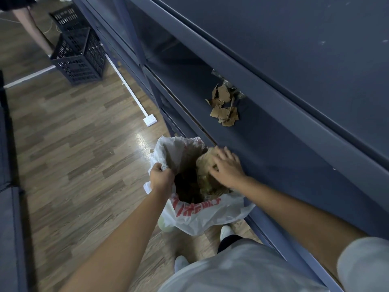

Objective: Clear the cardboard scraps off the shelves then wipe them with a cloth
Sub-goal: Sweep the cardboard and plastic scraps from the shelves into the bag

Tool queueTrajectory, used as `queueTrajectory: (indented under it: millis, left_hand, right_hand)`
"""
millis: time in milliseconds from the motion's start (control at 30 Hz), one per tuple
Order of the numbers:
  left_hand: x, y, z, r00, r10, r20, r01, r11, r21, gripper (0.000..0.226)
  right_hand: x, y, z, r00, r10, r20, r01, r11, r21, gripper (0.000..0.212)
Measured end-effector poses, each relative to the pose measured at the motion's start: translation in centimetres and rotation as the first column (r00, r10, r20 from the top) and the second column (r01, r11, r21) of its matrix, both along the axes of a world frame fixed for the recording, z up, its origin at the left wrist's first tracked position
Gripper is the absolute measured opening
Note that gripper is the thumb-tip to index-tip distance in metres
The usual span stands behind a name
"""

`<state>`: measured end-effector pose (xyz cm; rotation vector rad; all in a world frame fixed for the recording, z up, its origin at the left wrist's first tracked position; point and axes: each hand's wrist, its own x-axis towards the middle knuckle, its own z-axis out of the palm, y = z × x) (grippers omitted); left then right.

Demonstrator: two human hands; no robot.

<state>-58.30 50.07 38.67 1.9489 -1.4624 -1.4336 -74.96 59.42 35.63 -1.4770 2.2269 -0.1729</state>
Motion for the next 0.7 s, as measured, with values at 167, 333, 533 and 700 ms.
queueTrajectory:
  millis: [167, 333, 533, 700]
  left_hand:
    - [0.1, -0.2, 0.0, 1.000, 0.012, -0.017, -0.012, 1.000, -0.001, 0.029]
    - [0.5, -0.9, -0.4, 1.000, 0.009, -0.012, -0.009, 1.000, -0.012, 0.022]
    - [0.6, -1.5, -1.1, 0.999, 0.037, -0.037, -0.037, 0.999, 0.001, 0.025]
    - [0.9, -3.3, -2.0, 0.994, 0.067, -0.086, -0.064, 0.998, 0.028, 0.034]
  right_hand:
    - [1.6, 0.1, 0.3, 0.989, 0.140, 0.041, -0.136, 0.986, -0.097, 0.050]
    - [-0.6, -1.7, 1.4, 0.988, -0.108, 0.106, 0.117, 0.990, -0.078, 0.046]
    - [-0.1, -1.7, 1.1, 0.986, -0.118, 0.119, 0.128, 0.989, -0.078, 0.042]
    - [-0.1, -3.4, 1.7, 0.978, -0.205, 0.026, 0.206, 0.973, -0.101, 0.041]
